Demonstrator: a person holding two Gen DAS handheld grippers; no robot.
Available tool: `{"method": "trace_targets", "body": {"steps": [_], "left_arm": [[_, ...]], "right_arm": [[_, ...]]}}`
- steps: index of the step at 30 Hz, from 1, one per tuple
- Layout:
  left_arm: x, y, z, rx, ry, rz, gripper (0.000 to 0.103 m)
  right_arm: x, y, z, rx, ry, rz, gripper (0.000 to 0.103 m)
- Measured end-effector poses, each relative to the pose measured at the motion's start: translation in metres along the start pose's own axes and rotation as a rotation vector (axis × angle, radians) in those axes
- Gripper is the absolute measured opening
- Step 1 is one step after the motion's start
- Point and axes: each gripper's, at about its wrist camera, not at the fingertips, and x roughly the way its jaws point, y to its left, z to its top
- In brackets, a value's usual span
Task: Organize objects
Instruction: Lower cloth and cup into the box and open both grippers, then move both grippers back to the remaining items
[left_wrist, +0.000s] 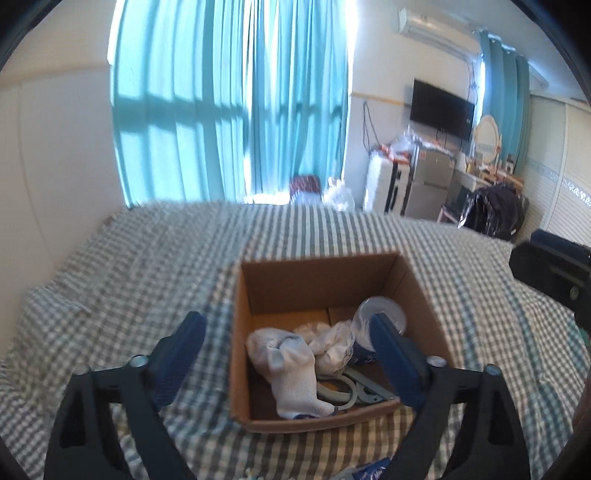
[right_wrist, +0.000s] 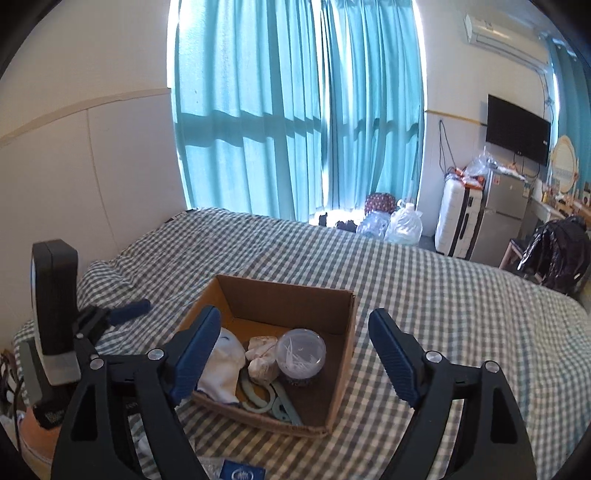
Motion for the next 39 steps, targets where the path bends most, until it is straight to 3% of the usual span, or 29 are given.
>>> {"method": "trace_targets", "body": {"steps": [8,13,17,22,29,34,39], "left_arm": [[-0.073,0.005,0.001,0.002,-0.066,0.011,0.103],[-0.093,0.016,-0.009,-0.018,-0.066,0.026,0.103],[-0.099,0.029,-0.026,-0.045,-0.048,0.040,0.103],[-0.084,0.047,-0.057,-0.109,0.012,0.085,0.103],[-0.042,0.058,-0.111,-0.164,0.106,0.143,0.103],[0.002,0.052,-0.152,-0.109,0.230,0.115,0.101],[0.021,0.042,-0.181,-0.091,0.316,0.059,0.096]], "right_arm": [[-0.074,0.012,-0.004,-0.034,-0.034,-0.049,0.093],[-0.098,0.016,-0.014,-0.033,-0.040,-0.061,0.103],[-0.104,0.016,-0.028,-0.020,-0.035,-0.065,0.103],[-0.083,0.017,-0.057,0.001,0.021,-0.055,0.103],[-0.016,0.018,-0.104,0.033,0.160,-0.019,0.103],[0.028,0.027,-0.142,0.031,0.245,0.023,0.103],[0.061,0.034,-0.181,0.022,0.351,0.050,0.103]]}}
